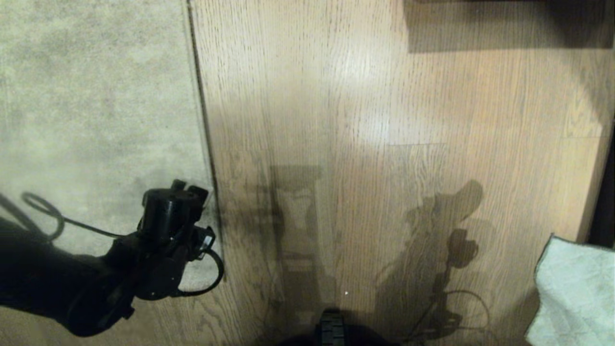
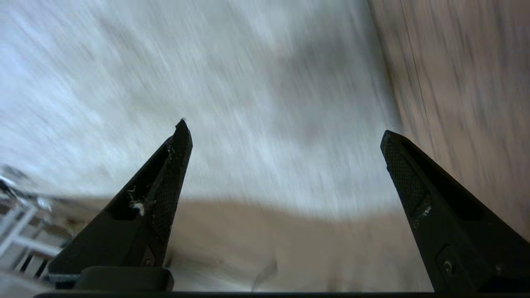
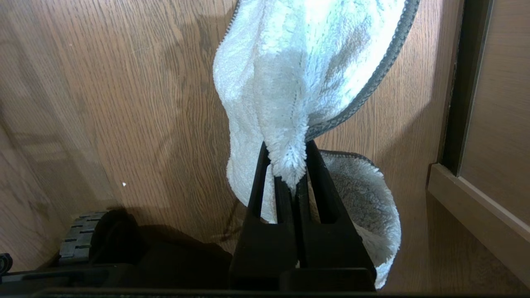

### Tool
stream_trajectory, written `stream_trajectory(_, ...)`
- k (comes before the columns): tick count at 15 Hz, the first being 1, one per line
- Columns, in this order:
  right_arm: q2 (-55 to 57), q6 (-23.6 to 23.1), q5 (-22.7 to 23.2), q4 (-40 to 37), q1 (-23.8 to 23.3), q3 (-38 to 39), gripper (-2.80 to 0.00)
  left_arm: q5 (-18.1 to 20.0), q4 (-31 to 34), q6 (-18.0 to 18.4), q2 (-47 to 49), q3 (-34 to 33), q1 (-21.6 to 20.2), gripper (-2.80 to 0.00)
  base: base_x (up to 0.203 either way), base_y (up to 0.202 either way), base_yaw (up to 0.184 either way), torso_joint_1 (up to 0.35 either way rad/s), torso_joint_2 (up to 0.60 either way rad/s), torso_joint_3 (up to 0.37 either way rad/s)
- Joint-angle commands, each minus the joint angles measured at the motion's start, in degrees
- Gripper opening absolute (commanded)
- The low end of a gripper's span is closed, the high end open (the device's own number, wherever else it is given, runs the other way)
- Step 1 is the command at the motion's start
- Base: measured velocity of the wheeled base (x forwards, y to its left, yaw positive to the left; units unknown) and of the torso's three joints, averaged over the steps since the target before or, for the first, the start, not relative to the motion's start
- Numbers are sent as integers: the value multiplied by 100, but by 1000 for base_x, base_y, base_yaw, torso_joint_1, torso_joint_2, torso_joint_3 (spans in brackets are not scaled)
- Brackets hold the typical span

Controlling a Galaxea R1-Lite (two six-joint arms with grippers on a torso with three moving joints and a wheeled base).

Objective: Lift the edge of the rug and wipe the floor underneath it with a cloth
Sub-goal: Lift up the carpet

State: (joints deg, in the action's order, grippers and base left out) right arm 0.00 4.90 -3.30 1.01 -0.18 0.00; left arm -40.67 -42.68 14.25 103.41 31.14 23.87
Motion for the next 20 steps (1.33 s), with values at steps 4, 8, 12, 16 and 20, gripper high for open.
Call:
stream_trajectory(4, 9, 2, -4, 4, 1, 0, -280, -64, -1266, 734, 550, 379, -363, 0, 0, 0, 0, 0, 0, 0)
stream_trajectory(8, 9, 2, -4, 4, 1, 0, -280, -63, -1363, 761, 654, 516, -375, 0, 0, 0, 0, 0, 0, 0)
stream_trajectory(12, 9, 2, -4, 4, 1, 0, -280, -97, -1401, 773, 684, 514, -400, 0, 0, 0, 0, 0, 0, 0)
stream_trajectory(16, 9, 2, -4, 4, 1, 0, -280, -99, -1701, 905, 837, 499, -511, 0, 0, 0, 0, 0, 0, 0)
stream_trajectory(20, 9, 2, -4, 4, 1, 0, -280, -90, -2500, 1227, 1106, 406, -688, 0, 0, 0, 0, 0, 0, 0)
